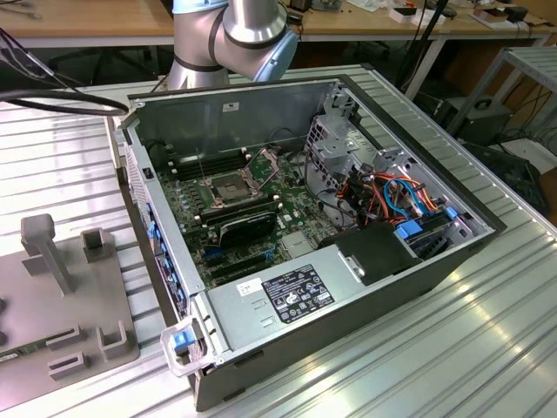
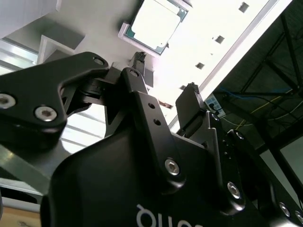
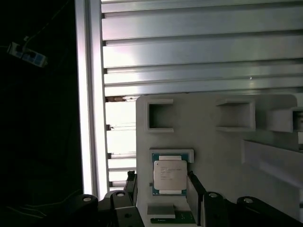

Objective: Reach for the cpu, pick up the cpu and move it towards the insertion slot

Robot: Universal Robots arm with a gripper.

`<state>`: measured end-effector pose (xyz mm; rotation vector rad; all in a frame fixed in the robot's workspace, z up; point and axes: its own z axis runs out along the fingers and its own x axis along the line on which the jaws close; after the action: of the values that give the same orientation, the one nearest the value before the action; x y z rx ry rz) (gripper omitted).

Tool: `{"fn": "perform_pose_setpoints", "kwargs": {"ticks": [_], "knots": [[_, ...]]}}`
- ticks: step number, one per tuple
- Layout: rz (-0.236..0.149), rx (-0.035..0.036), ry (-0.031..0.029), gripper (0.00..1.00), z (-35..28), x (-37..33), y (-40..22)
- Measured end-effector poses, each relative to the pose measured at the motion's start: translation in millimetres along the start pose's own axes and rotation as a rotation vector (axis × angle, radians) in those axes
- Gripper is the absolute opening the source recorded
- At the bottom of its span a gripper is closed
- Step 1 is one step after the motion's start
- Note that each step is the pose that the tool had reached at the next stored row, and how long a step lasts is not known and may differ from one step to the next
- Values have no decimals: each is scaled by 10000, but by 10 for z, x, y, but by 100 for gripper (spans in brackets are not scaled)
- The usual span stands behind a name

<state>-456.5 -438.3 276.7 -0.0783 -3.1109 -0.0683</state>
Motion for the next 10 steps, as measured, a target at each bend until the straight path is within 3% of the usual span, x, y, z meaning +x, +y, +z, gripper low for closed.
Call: {"fn": "perform_pose_setpoints", "kwargs": {"ticks": [10], "knots": [[-1,1,1,62,116,-9,-44]]}}
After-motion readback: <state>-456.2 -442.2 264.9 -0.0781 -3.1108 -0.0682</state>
